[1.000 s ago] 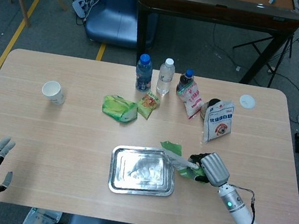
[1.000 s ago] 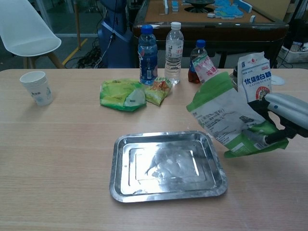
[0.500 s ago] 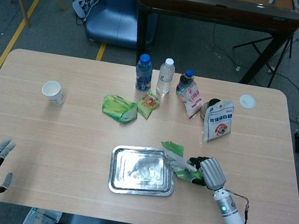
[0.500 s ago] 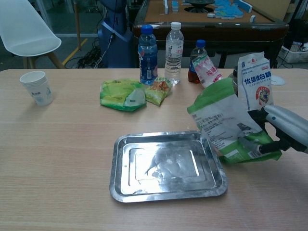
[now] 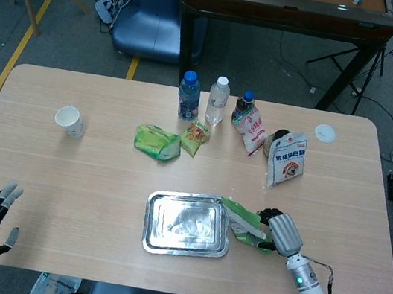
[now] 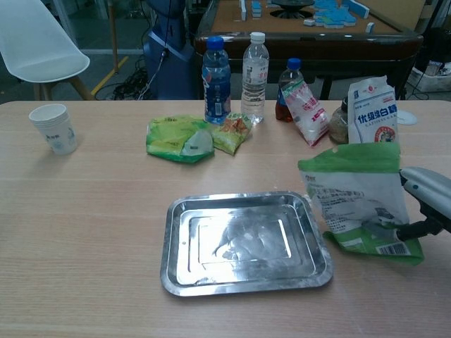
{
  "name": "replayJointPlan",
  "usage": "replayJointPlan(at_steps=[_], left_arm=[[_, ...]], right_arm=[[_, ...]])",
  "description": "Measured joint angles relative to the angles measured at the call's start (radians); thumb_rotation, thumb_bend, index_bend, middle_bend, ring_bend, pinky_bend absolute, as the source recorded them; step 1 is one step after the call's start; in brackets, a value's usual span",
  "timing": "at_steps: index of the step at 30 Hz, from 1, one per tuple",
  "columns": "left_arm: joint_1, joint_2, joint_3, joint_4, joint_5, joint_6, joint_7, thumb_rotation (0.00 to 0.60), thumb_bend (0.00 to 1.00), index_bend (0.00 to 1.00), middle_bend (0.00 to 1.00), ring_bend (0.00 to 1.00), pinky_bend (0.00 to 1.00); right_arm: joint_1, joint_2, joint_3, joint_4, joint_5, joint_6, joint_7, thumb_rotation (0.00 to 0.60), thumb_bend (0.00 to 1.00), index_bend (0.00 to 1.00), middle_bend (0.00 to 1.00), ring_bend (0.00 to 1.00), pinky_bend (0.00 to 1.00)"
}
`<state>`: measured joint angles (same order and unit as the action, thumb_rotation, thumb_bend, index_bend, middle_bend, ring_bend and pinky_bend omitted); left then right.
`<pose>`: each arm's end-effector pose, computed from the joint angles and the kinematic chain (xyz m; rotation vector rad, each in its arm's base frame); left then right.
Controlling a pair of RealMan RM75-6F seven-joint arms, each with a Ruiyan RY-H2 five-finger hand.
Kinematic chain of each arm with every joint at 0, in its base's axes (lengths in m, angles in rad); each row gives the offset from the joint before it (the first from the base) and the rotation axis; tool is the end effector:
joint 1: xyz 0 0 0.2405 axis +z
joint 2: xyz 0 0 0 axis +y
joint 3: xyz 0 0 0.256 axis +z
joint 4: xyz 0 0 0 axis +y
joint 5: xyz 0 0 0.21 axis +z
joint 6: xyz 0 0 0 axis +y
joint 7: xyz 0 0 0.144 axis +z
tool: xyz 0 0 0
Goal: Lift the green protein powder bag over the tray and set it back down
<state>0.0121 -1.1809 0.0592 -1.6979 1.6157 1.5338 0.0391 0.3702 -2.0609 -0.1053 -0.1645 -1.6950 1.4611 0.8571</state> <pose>-0.2911 0.1274 0.1207 -1.4203 -1.0474 -0.9446 -0.3120 -0.2665 -0.0444 1.7495 -1.0691 1.2908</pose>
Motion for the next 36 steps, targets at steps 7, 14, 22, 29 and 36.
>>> replayJointPlan(at_steps=[7,14,22,29,36], left_arm=[[0.001,0.0,-0.001,-0.001,-0.001,0.002,0.001,0.6,0.46,0.05,0.0,0.06,0.01],[0.001,0.001,-0.001,-0.003,-0.001,0.004,0.001,0.6,0.46,0.05,0.0,0.06,0.01],[-0.002,0.003,-0.004,-0.006,0.001,0.004,0.004,0.6,0.46,0.05,0.0,0.06,0.01],[-0.013,0.0,-0.007,-0.007,0.005,-0.007,0.01,0.6,0.46,0.05,0.0,0.06,0.01],[-0.025,-0.002,-0.015,-0.007,0.005,-0.016,0.014,0.6,0.46,0.05,0.0,0.06,0.01]], right_arm=[[-0.022,0.015,0.005,-0.013,0.01,0.025,0.003,0.6,0.17,0.45,0.35,0.2,0.19],[-0.047,0.045,-0.006,-0.035,0.004,0.055,0.004,0.6,0.16,0.44,0.33,0.19,0.18],[-0.09,0.128,-0.031,-0.09,-0.015,0.104,-0.016,0.6,0.15,0.38,0.29,0.17,0.12],[-0.109,0.246,-0.039,-0.25,-0.018,0.107,-0.129,0.6,0.15,0.34,0.28,0.16,0.12],[-0.121,0.434,-0.036,-0.609,-0.001,0.088,-0.306,0.6,0.15,0.33,0.28,0.16,0.12]])
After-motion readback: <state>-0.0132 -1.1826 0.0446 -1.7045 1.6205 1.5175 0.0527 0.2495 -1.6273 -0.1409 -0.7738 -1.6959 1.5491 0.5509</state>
